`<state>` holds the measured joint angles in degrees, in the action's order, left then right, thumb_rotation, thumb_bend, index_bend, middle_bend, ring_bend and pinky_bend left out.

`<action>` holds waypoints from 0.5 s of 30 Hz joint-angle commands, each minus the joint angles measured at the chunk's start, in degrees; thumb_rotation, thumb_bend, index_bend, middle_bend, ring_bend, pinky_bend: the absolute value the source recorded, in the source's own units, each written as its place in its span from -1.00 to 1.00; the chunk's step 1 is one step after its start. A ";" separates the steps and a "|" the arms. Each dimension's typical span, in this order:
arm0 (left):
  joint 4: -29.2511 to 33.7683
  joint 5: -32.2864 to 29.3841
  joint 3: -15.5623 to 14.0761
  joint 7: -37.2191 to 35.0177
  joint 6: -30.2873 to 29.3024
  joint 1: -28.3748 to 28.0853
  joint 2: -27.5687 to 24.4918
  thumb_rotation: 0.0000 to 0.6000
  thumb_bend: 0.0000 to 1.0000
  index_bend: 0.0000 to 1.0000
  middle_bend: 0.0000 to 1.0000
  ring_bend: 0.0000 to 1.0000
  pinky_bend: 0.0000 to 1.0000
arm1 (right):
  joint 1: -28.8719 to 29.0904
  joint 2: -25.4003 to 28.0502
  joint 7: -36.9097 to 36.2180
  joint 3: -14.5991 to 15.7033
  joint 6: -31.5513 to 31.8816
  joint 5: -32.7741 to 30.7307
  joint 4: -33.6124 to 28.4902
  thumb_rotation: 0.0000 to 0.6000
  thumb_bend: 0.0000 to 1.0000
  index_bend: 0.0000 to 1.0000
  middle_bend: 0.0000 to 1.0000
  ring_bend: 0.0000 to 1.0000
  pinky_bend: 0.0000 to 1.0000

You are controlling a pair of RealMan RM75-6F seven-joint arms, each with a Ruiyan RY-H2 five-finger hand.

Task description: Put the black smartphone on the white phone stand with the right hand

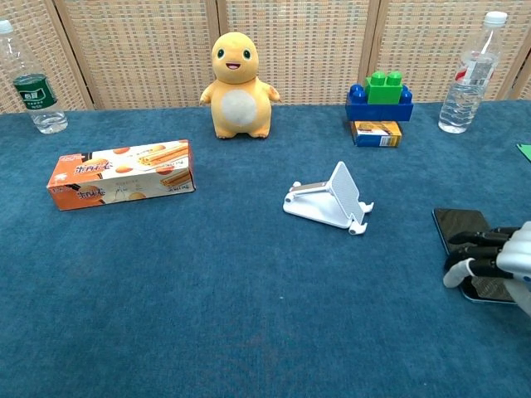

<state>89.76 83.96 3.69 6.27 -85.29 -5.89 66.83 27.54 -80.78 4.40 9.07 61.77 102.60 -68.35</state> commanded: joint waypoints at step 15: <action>0.60 -0.33 0.02 1.63 0.13 -0.12 0.47 1.00 -1.00 -1.00 -1.00 -1.00 -1.00 | -5.22 3.98 6.14 4.83 6.24 3.33 11.32 1.00 1.00 -0.29 -0.44 -0.81 -0.60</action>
<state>90.36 83.63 3.72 7.89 -85.17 -6.00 67.30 22.63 -77.09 10.39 13.72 68.14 106.24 -57.41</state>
